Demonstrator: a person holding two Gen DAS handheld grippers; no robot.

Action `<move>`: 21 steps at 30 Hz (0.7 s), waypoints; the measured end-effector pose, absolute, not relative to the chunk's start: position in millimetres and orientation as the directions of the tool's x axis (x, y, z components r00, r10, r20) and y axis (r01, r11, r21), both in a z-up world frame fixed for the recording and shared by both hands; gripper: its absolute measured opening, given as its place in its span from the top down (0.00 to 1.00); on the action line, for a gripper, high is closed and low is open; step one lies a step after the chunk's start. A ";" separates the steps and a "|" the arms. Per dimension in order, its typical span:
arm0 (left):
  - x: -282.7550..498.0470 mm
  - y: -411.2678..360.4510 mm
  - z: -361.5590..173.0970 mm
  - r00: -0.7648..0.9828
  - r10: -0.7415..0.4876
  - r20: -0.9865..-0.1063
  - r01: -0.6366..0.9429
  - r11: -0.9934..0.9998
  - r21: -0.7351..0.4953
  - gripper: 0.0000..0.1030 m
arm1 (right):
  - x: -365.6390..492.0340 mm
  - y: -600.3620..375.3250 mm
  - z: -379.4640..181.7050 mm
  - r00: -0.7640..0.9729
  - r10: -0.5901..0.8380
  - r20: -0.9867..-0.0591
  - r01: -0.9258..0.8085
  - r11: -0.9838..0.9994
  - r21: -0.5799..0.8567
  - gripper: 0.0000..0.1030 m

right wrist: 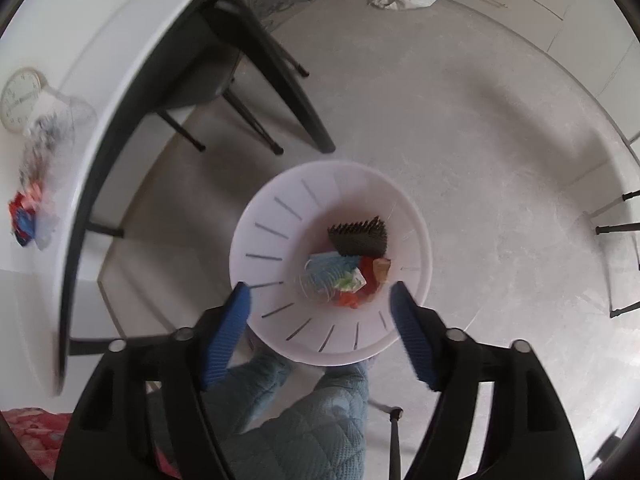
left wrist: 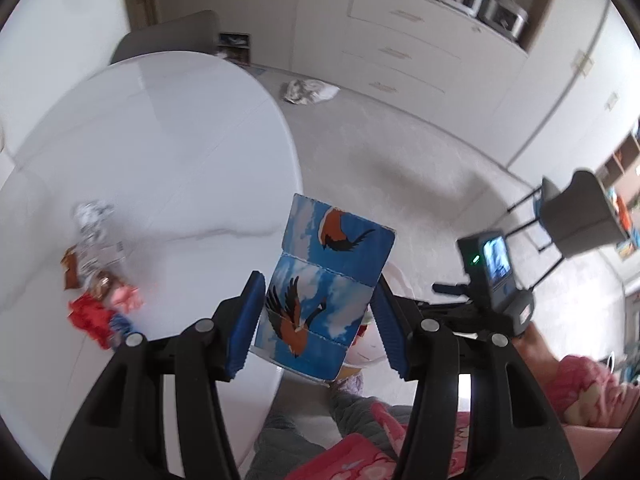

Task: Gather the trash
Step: 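Carry the box and green paper to the bin and release the green paper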

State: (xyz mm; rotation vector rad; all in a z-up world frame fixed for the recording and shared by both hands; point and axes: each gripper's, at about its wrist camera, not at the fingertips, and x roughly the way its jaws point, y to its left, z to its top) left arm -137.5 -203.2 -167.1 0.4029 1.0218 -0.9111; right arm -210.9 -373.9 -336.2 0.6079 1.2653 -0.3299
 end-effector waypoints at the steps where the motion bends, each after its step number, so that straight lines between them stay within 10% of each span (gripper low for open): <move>1: -141.7 -211.0 -170.2 0.205 -0.453 -0.868 0.814 0.571 -0.105 0.49 | -216.9 -378.7 -328.0 0.295 0.083 -0.952 0.559 0.793 0.242 0.20; 16: -176.0 -313.3 -282.8 -0.032 -0.289 -0.957 0.870 0.464 -0.169 0.49 | -329.5 -448.0 -221.2 0.435 -0.103 -0.895 0.687 0.681 0.255 0.08; 21: -186.7 -322.4 -308.9 -0.037 -0.233 -0.972 0.884 0.446 -0.141 0.35 | -330.2 -447.1 -222.0 0.440 -0.102 -0.892 0.678 0.689 0.256 0.08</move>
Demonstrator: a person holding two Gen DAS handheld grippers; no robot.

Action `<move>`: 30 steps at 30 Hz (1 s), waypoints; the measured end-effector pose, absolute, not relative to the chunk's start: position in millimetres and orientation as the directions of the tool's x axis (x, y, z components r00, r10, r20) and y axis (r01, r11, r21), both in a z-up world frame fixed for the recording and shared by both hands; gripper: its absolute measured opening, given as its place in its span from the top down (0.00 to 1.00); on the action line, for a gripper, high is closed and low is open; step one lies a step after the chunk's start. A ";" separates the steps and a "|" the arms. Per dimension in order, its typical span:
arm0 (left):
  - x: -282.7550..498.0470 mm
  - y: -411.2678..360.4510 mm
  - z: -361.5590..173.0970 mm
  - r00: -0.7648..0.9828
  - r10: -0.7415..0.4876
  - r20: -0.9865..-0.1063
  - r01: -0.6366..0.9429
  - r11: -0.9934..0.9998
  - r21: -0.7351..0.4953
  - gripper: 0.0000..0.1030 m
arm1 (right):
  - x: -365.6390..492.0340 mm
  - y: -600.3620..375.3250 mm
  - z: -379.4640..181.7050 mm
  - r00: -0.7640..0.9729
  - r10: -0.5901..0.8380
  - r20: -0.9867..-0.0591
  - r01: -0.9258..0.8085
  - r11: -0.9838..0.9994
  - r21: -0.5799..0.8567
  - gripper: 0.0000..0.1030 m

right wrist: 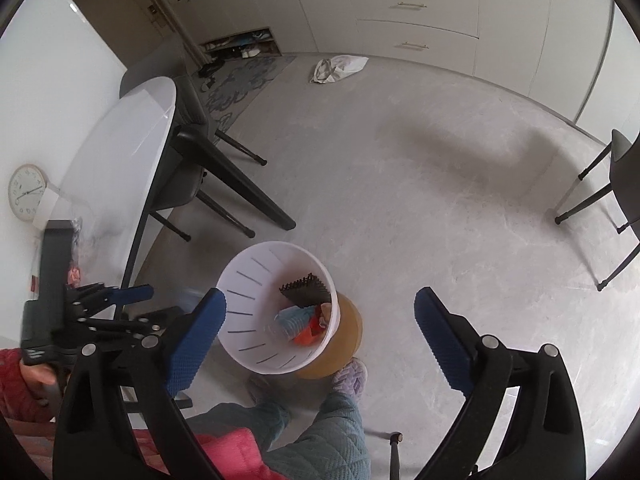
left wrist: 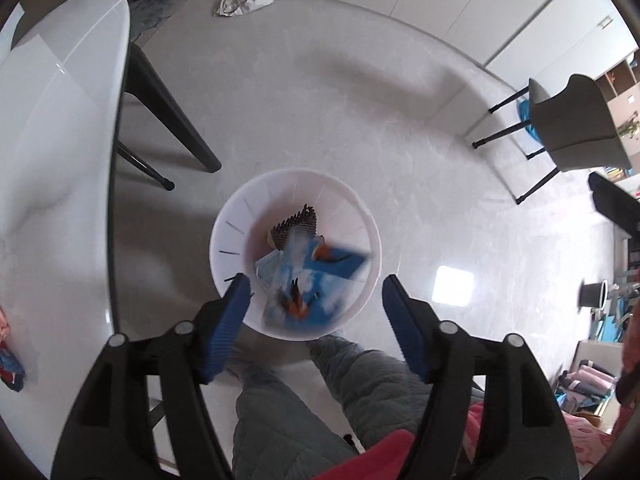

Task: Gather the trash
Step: 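Carry the box and green paper to the bin and release the green paper, then swing both open tools back over the table toward the remaining trash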

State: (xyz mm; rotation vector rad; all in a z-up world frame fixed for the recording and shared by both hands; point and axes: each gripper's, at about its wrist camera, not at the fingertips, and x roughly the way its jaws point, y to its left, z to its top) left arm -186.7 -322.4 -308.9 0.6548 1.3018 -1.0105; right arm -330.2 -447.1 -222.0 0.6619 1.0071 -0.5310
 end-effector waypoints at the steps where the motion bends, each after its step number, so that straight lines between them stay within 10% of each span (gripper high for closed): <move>1: -188.8 -322.7 -310.9 -0.032 -0.221 -0.975 0.887 0.443 -0.130 0.33 | -329.6 -445.3 -222.3 0.440 -0.100 -0.892 0.675 0.692 0.255 0.08; 14: -175.7 -280.1 -227.1 0.107 -0.357 -0.928 0.847 0.522 -0.103 0.09 | -294.2 -416.7 -197.2 0.481 -0.083 -0.873 0.603 0.754 0.261 0.08; 30: -97.1 -124.9 -159.3 0.363 -0.358 -0.860 0.653 0.756 -0.039 0.08 | -180.3 -319.4 -165.4 0.550 0.037 -0.834 0.351 0.896 0.271 0.07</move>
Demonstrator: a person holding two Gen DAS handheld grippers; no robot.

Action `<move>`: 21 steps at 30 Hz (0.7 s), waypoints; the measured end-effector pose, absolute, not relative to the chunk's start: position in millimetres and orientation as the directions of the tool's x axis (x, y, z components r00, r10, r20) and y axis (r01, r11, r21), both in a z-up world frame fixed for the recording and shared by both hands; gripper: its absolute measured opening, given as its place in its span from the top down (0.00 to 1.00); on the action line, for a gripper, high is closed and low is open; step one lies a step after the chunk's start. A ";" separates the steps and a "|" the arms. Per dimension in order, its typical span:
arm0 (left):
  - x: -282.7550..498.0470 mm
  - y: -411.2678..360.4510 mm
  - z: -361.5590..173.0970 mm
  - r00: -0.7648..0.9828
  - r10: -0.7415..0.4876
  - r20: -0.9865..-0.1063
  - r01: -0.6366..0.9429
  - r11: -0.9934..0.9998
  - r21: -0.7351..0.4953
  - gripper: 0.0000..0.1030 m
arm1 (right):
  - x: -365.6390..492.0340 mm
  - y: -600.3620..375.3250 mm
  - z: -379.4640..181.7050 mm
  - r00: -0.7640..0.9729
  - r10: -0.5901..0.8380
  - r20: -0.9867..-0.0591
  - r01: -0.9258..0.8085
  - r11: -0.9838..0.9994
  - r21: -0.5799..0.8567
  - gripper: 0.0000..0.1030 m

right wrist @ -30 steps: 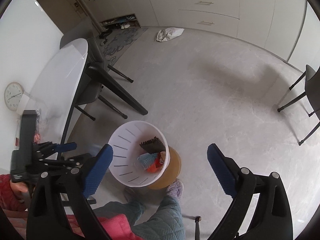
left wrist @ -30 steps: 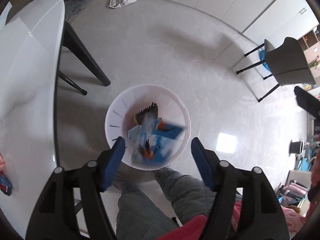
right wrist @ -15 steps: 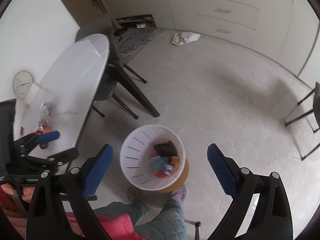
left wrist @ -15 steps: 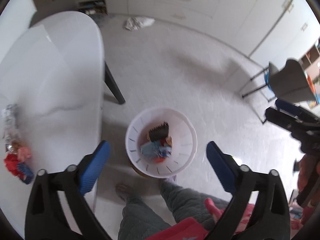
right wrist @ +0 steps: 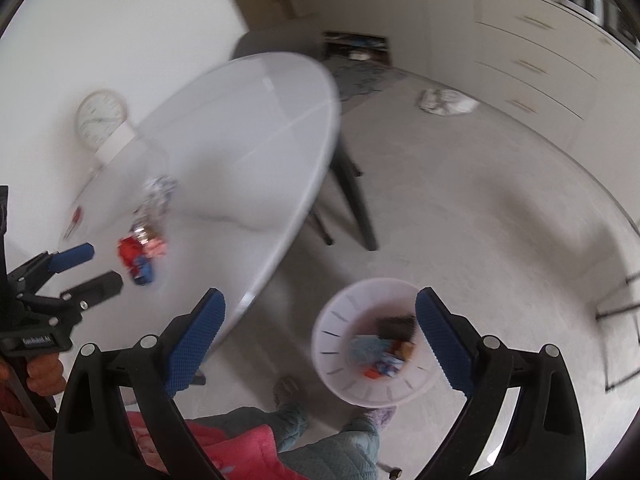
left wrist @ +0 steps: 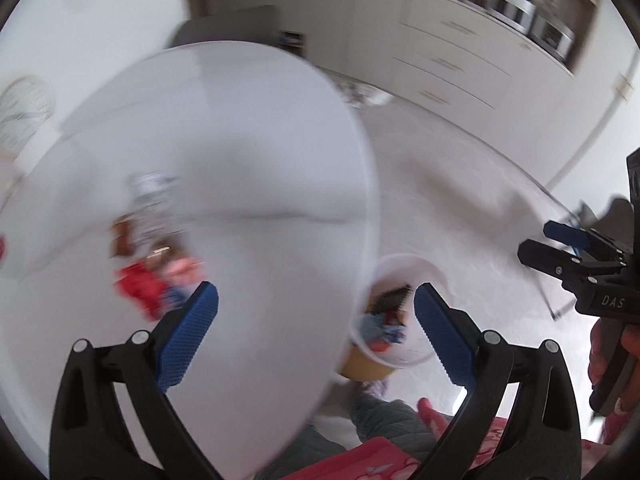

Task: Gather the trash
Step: 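Swing both open tools back over the table toward the remaining trash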

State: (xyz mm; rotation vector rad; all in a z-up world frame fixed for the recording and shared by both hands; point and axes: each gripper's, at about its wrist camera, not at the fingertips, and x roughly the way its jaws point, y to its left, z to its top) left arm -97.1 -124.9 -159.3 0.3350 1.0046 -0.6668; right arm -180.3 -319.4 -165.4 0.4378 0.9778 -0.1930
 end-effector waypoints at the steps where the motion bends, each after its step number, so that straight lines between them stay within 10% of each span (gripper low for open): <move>1: -90.9 -109.6 -158.1 0.378 -0.346 -0.859 0.631 0.775 -0.035 0.08 | -167.3 -307.5 -166.3 0.549 0.058 -0.834 0.319 0.908 0.273 0.07; 11: -7.3 48.7 -157.5 0.475 -0.203 -0.856 0.352 0.936 -0.026 0.08 | -11.6 -172.7 -193.7 0.481 0.285 -0.829 0.048 0.936 0.350 0.07; 21: 45.5 116.0 -195.0 0.420 -0.203 -0.885 0.289 0.954 -0.082 0.08 | 96.6 -115.9 -253.4 0.351 0.267 -0.897 0.154 0.929 0.337 0.07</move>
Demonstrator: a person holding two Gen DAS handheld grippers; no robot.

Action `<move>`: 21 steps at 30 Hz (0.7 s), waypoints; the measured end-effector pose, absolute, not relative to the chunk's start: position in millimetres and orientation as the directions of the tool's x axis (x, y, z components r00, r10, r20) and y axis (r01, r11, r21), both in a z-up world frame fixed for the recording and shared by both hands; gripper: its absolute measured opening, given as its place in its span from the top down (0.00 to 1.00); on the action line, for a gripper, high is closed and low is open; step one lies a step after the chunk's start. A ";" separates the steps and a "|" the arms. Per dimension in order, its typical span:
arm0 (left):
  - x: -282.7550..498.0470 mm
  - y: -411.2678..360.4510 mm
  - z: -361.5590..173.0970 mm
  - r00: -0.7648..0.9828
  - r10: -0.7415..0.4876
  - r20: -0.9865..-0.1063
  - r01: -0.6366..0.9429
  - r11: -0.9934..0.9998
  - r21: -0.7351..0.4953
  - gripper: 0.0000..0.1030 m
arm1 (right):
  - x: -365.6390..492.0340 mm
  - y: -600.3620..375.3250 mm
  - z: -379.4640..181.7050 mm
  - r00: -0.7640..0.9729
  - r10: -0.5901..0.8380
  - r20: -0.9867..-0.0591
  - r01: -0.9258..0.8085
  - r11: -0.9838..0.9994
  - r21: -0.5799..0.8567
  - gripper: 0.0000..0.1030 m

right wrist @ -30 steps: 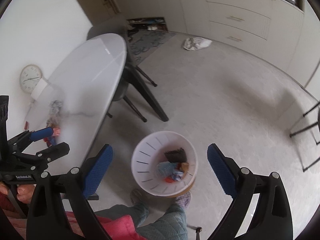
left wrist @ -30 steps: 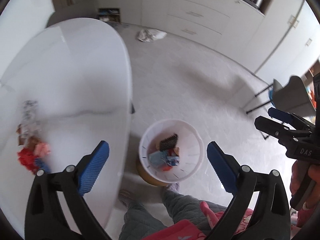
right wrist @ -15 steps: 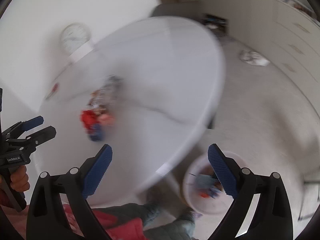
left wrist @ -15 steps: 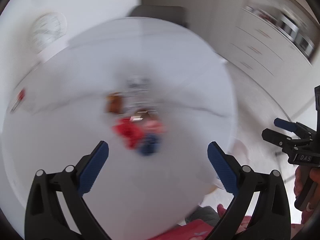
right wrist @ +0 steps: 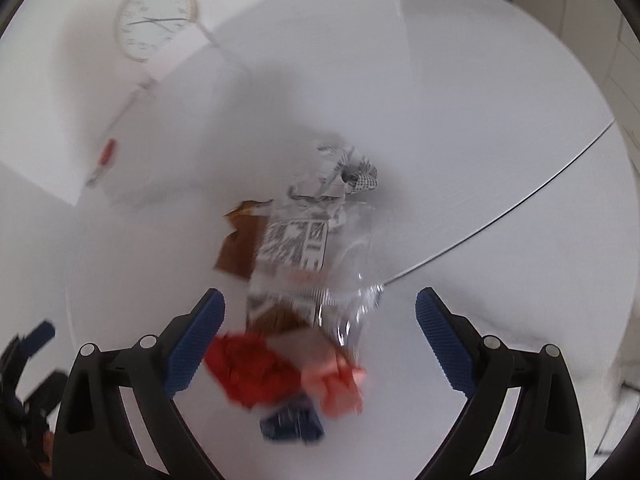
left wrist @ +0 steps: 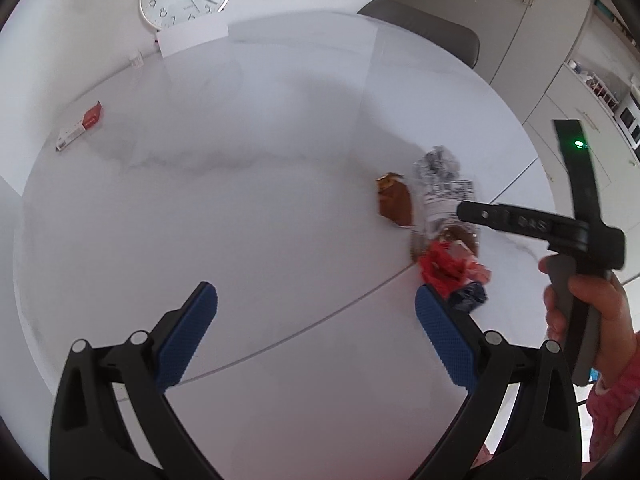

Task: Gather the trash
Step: 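Swing both open tools back over the table toward the remaining trash, then grasp the brown paper bag with the left tool while the right tool grasps the clear plastic bag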

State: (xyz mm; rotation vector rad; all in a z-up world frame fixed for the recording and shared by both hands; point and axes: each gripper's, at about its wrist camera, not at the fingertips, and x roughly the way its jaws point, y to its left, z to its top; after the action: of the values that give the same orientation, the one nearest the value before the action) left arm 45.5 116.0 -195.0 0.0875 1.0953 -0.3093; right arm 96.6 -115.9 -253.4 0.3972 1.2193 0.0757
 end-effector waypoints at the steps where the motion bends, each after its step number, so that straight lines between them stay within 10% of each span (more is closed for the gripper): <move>1: 48.6 117.5 -197.0 0.413 -0.208 -0.887 0.292 0.952 -0.088 0.08 | 101.5 -115.2 -257.4 0.340 0.263 -0.903 0.173 0.926 0.335 0.09; 9: 82.0 109.0 -218.8 0.347 -0.275 -0.896 0.348 0.925 -0.149 0.08 | 105.3 -115.3 -260.6 0.337 0.298 -0.893 0.212 0.900 0.380 0.46; 21: 142.6 36.6 -255.2 0.298 -0.322 -0.898 0.427 0.887 -0.176 0.09 | 66.9 -151.7 -183.1 0.515 0.301 -0.803 0.224 0.857 0.464 0.48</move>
State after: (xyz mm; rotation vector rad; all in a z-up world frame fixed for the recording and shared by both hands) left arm 142.6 36.6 -255.2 0.1031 1.1664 -0.4987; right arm 66.9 -151.7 -183.1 0.5658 1.0445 0.0494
